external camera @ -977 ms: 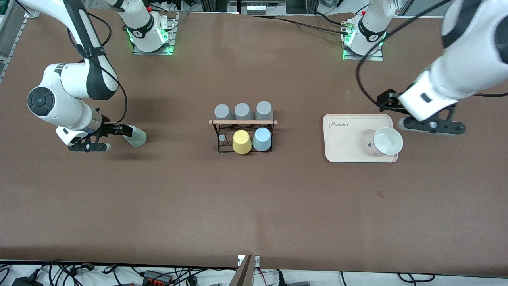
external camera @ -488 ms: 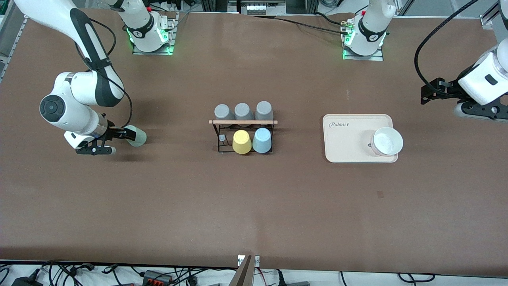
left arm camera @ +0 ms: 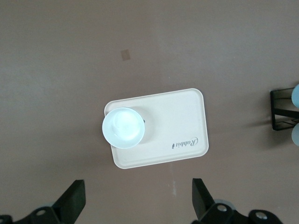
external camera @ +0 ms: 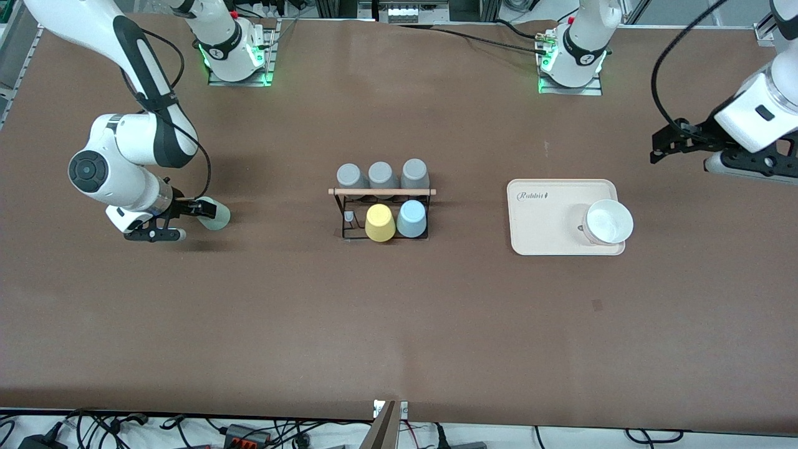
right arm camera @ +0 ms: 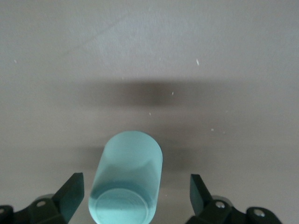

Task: Hang scattered cups on rack with three cups
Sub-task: 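Retract the left arm while the right gripper approaches the mint cup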

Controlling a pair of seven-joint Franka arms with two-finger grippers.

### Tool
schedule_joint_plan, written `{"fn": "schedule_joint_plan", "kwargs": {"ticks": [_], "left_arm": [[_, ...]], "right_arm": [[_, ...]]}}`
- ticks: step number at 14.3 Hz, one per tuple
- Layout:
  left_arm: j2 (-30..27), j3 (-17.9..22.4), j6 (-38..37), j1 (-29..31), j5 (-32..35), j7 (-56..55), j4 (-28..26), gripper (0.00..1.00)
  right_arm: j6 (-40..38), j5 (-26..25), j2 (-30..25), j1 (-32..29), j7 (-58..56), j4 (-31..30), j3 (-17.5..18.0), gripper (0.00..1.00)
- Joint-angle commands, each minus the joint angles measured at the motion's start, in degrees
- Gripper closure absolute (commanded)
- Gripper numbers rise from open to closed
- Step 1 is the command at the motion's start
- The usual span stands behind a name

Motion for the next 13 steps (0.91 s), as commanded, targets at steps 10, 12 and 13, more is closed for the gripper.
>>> {"fn": "schedule_joint_plan", "kwargs": {"ticks": [10, 12, 13], "left_arm": [[0.7, 3.54, -1.88, -5.02, 1.72, 0.44, 2.08, 0.0], [0.7, 3.54, -1.97, -5.02, 1.72, 0.61, 2.08, 0.0], [0.7, 3.54, -1.88, -4.94, 1.72, 0.62, 2.08, 0.0]], "right_arm": [[1.24, 0.88, -1.95, -0.4, -0.09, -2.98, 0.31, 0.09], [1.24, 0.88, -1.86, -0.31, 0.09, -2.98, 0.31, 0.43], [1.24, 0.88, -1.78, -0.31, 0.87, -2.98, 0.31, 0.54]]}}
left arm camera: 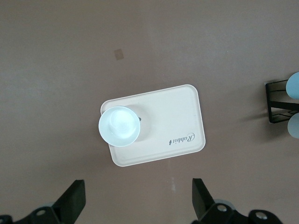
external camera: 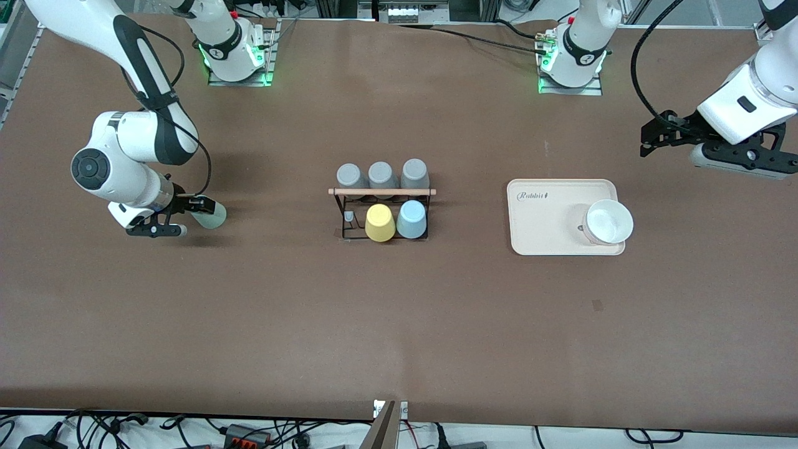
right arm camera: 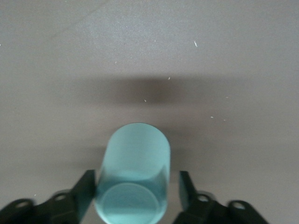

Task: Hang scattered cups on rack with three cups
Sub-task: 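Close the right gripper on the mint cup and lift it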

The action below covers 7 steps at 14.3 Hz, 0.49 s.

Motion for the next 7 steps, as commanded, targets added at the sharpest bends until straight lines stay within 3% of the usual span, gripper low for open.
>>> {"fn": "schedule_joint_plan", "kwargs": {"ticks": [1, 4, 7], "left_arm": [[0.62, 0.68, -0.83, -0.69, 0.92, 0.73, 1.36, 0.0], [0.62, 0.68, -1.0, -0.43, 0.92, 1.17, 1.27, 0.0], [0.62, 0.68, -1.09, -0.34, 0.92, 1.17, 1.27, 0.0]], "right_arm": [[0.79, 0.83, -1.31, 0.09, 1.08, -1.47, 0.22, 0.64], [0.7, 0.83, -0.96, 0.97, 1.0, -1.12, 0.22, 0.84], [-0.09, 0.83, -1.65, 1.15, 0.83, 0.55, 0.31, 0.95]]}}
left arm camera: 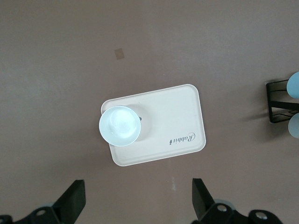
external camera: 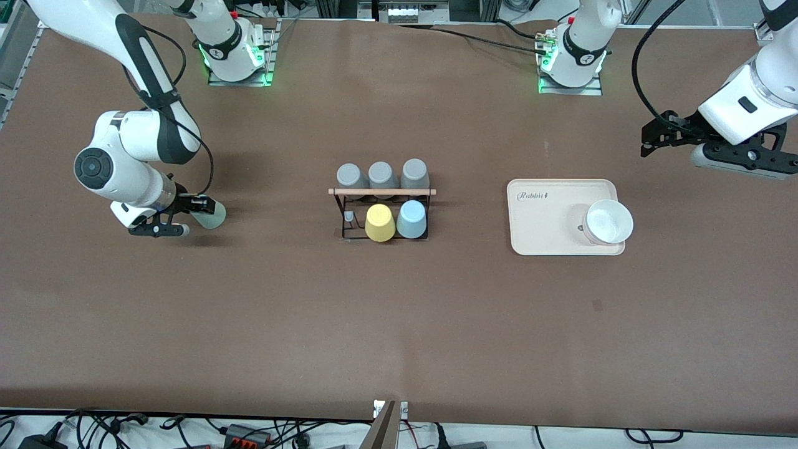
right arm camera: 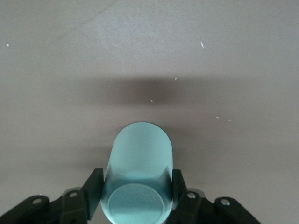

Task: Hang scattered cups on rack with three cups
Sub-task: 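Close the right gripper on the mint cup and lift it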

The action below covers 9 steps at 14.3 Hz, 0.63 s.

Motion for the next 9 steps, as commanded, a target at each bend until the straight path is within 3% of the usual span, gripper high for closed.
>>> {"fn": "schedule_joint_plan", "kwargs": {"ticks": [1, 3, 6, 9], "left_arm": [[0.65, 0.46, -1.01, -0.43, 0.92, 1.08, 1.27, 0.0], [0.57, 0.46, -1.01, -0.43, 0.92, 1.08, 1.27, 0.0], [0.56, 0.46, -1.1, -0.35, 0.92, 1.08, 1.36, 0.0], [0.65, 0.46, -1.01, -0.35, 0.92, 1.08, 1.36, 0.0]], "right_arm": [[-0.75, 0.81, -2.12, 0.58, -0.12, 1.56, 0.32, 0.98], [-7.22, 0.81, -2.91, 2.25, 0.05, 6.55, 0.58, 1.0], [-21.45, 0.9, -2.04, 6.72, 3.29, 19.64, 0.67, 1.0], [-25.45, 2.82, -1.86, 11.47, 9.88, 24.24, 0.58, 1.0]]}}
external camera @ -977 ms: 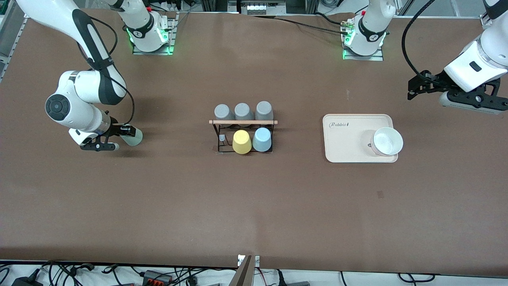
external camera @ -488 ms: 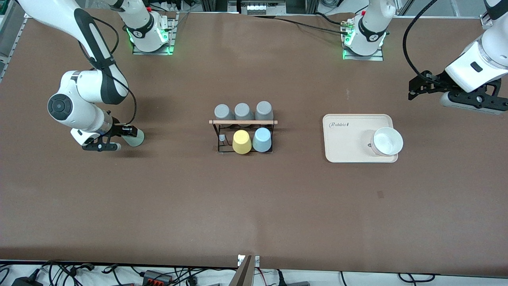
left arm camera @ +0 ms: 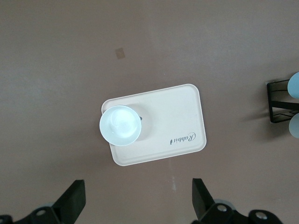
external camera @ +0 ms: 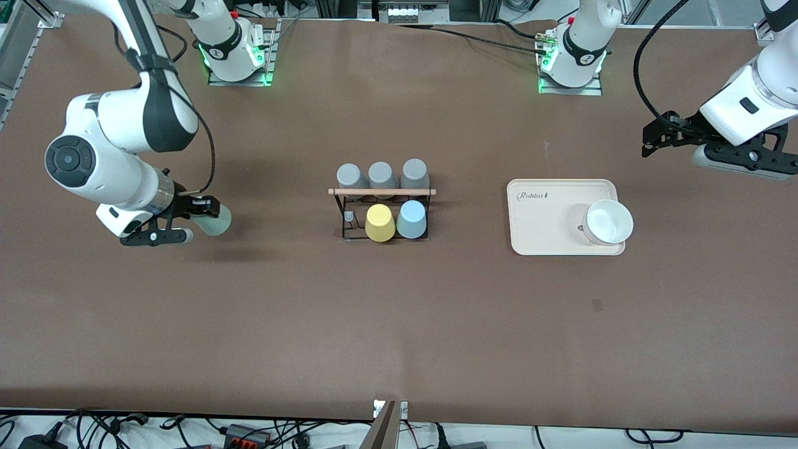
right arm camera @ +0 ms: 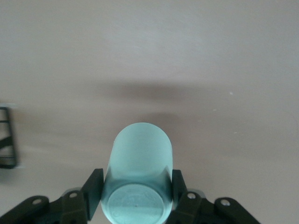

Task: Hang scattered cups on rack with three cups
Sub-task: 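Close the right gripper on the mint cup and lift it, then carry the mint cup with the right gripper to the rack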

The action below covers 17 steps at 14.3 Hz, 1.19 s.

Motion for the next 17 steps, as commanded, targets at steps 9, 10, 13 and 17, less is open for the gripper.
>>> {"fn": "schedule_joint_plan", "kwargs": {"ticks": [9, 10, 13, 17], "left_arm": [[0.62, 0.33, -0.97, -0.35, 0.92, 1.03, 1.36, 0.0], [0.62, 0.33, -0.97, -0.35, 0.92, 1.03, 1.36, 0.0], [0.62, 0.33, -0.97, -0.43, 0.92, 0.95, 1.36, 0.0], [0.62, 0.33, -0.97, -0.43, 0.92, 0.95, 1.36, 0.0]], "right_arm": [[-11.01, 8.7, 3.69, 8.41, 7.37, 16.94, -0.06, 1.0], [-11.8, 8.78, 4.82, 9.73, 7.64, 19.06, -0.15, 1.0], [-11.73, 8.61, 8.34, 13.77, 13.59, 22.84, -0.15, 1.0], [-10.76, 8.52, 16.6, 18.61, 23.01, 30.92, -0.15, 1.0]]}}
